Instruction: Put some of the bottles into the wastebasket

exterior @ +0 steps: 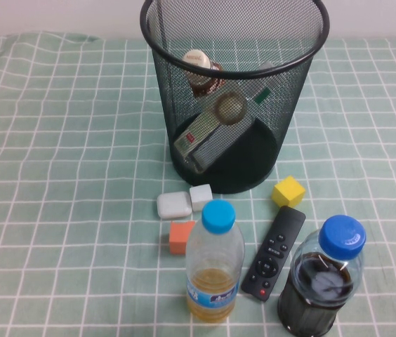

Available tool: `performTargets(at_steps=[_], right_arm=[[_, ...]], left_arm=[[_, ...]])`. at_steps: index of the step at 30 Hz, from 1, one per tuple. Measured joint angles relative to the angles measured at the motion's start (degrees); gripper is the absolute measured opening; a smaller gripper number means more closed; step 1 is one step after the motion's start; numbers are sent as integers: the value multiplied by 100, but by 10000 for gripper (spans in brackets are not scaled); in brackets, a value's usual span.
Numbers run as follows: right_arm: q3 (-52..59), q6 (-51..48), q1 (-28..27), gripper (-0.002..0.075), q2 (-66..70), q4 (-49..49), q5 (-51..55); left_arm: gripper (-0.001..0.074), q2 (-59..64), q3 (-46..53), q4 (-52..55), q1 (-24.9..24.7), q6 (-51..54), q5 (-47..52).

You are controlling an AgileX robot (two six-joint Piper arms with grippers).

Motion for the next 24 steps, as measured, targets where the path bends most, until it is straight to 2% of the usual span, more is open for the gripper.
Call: performTargets(at_steps=[24], right_arm=[[0, -15, 0, -6, 0, -215, -8]], left_arm=[[-1, 0, 0, 0, 0, 0, 0]])
